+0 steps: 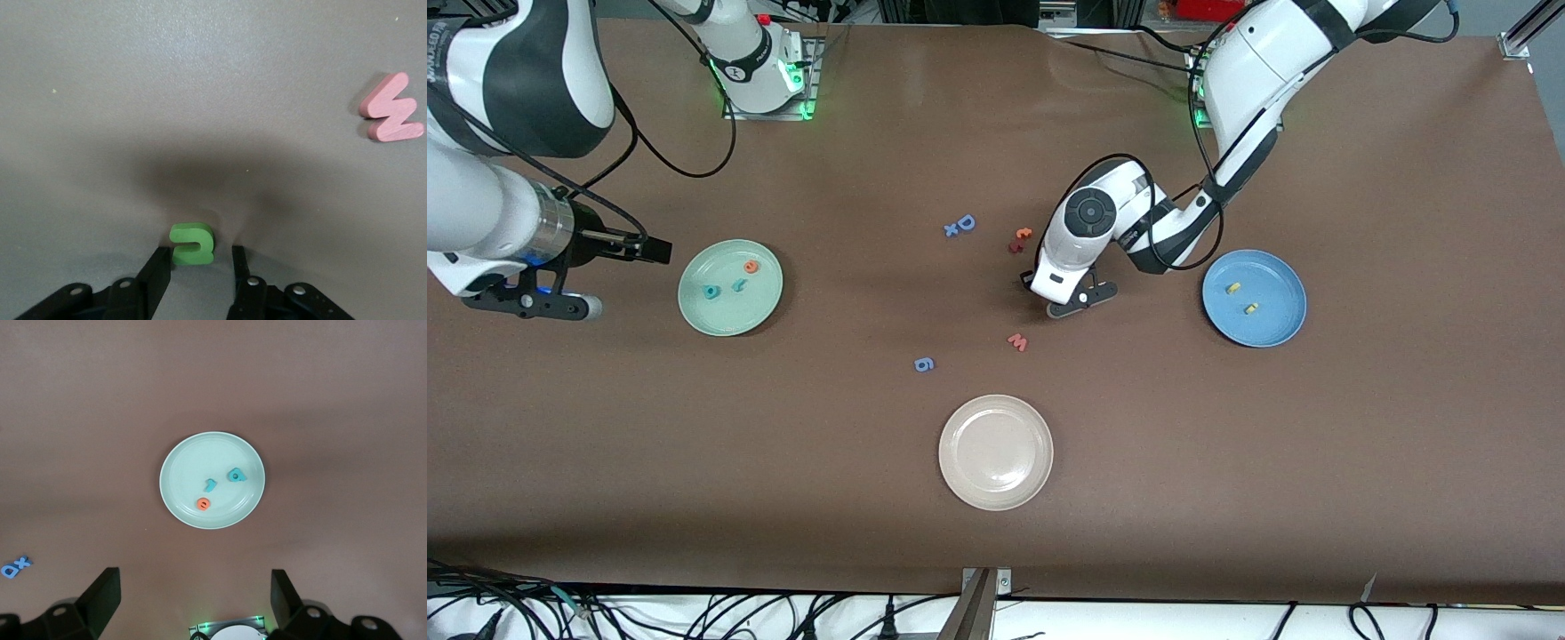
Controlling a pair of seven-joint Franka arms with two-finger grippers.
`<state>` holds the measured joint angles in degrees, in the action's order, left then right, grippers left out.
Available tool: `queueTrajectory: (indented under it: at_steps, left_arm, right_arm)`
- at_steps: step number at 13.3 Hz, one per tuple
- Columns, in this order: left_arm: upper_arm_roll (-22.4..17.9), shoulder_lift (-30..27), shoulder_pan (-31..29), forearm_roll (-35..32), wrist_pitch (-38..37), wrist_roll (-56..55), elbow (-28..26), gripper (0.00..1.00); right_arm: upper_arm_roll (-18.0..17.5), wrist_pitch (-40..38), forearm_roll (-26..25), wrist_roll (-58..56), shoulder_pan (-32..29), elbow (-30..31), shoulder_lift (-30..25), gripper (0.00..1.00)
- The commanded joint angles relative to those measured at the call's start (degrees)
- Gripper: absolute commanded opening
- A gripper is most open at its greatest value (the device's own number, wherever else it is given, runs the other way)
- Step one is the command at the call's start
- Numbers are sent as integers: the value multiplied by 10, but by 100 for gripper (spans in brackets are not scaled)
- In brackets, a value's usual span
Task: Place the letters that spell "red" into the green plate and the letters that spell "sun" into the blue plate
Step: 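Release the e and retract the right arm while the left grasps green n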
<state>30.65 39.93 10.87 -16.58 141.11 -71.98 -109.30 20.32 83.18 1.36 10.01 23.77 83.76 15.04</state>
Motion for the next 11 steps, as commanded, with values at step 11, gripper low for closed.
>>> queueTrajectory:
  at_steps: [11]
  left_arm:
    - [-11, 6, 8, -25, -6, -7, 8, 31]
  right_arm:
    - [-65, 1, 3, -18, -99, -22, 2, 99]
